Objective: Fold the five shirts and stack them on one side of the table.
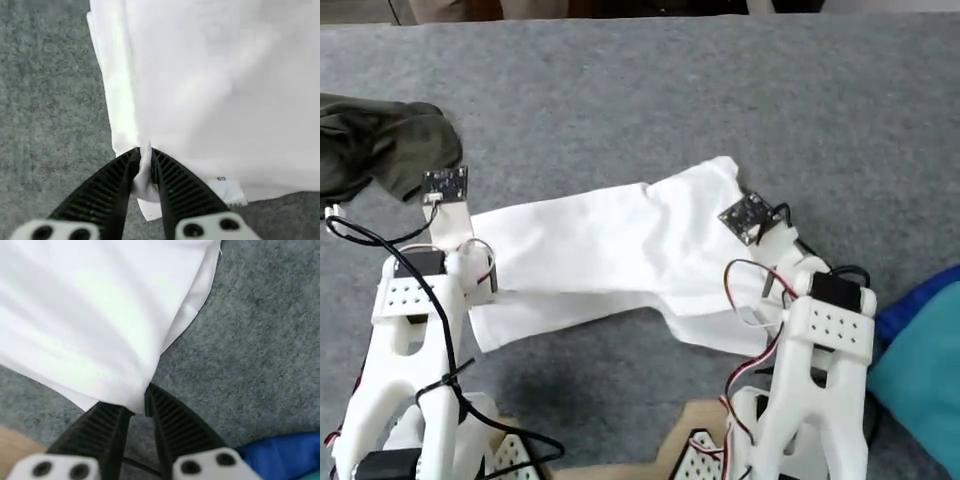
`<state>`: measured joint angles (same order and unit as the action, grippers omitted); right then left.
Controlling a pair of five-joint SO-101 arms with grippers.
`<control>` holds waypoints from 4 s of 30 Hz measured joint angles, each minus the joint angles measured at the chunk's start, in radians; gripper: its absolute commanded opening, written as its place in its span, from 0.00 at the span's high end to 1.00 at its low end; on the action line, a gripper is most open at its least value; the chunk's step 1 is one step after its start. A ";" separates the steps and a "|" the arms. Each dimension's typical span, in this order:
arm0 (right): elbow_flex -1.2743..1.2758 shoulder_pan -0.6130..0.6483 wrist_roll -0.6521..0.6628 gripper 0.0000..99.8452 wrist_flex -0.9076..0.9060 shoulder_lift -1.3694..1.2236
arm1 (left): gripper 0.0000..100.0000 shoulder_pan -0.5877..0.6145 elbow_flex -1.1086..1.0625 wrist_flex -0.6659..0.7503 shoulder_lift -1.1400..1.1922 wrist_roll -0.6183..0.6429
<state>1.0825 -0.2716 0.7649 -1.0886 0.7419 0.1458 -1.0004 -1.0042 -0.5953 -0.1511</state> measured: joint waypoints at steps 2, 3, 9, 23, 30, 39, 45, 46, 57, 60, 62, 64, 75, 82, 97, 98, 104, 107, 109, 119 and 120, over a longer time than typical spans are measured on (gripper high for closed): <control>0.006 -0.008 0.000 1.00 0.023 0.000 | 0.98 -0.035 -0.015 -0.014 0.000 0.000; 0.009 -0.012 0.000 1.00 0.034 0.000 | 0.98 -0.049 -0.026 -0.015 0.000 0.000; 0.009 -0.026 0.000 1.00 0.054 0.000 | 0.98 -0.077 -0.058 -0.015 -0.003 0.000; 0.011 -0.026 0.018 1.00 0.054 0.000 | 0.98 -0.038 -0.100 -0.020 -0.005 -0.025; 0.014 -0.026 0.068 0.94 0.054 0.000 | 0.95 -0.038 -0.109 -0.020 -0.005 -0.025; 0.014 -0.026 0.115 0.75 0.054 0.000 | 0.76 -0.038 -0.109 -0.083 -0.005 -0.025; 0.009 -0.031 0.109 0.75 0.049 0.000 | 0.76 -0.038 -0.109 -0.132 -0.005 -0.025; -0.005 -0.031 0.106 0.75 0.035 0.000 | 0.76 -0.038 -0.101 -0.153 -0.005 -0.025; -0.420 0.008 -0.012 0.97 -0.130 -0.023 | 0.93 0.130 0.313 -0.201 -0.005 0.006; -0.535 0.066 -0.054 0.97 -0.132 -0.117 | 0.98 0.132 0.353 -0.097 0.017 0.061; -0.617 0.120 -0.095 0.97 -0.124 -0.221 | 0.98 0.103 0.353 -0.012 0.061 0.091; -0.707 0.180 -0.164 0.98 -0.087 -0.347 | 0.98 0.066 0.344 0.069 0.123 0.103; -1.102 0.316 -0.379 0.99 0.083 -0.967 | 0.98 0.035 0.391 0.221 0.454 0.226; -1.240 0.315 -0.382 0.99 0.117 -1.215 | 0.98 0.035 0.503 0.229 0.695 0.244; -1.683 0.256 -0.276 0.99 -0.095 -1.613 | 0.98 0.035 0.569 0.227 0.783 0.166; -1.738 0.256 -0.262 0.99 -0.129 -1.643 | 0.98 0.037 0.569 0.226 0.783 0.160; -2.105 0.256 -0.230 0.99 -0.327 -1.847 | 0.98 0.087 0.649 0.140 0.835 0.152; -2.268 0.256 -0.218 0.99 -0.400 -1.932 | 0.98 0.100 0.704 0.097 0.875 0.152; -2.355 0.255 -0.218 0.99 -0.430 -1.978 | 0.98 0.100 0.718 0.087 0.884 0.152; -2.694 0.213 -0.218 0.99 -0.577 -2.025 | 0.98 0.100 0.721 0.081 0.885 0.141; -2.702 0.204 -0.212 0.99 -0.591 -2.022 | 0.98 0.100 0.721 0.081 0.885 0.141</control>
<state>-1.6195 -0.0675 0.5531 -1.6794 -1.2804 0.2455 -0.2793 -0.9229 0.2900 -0.0100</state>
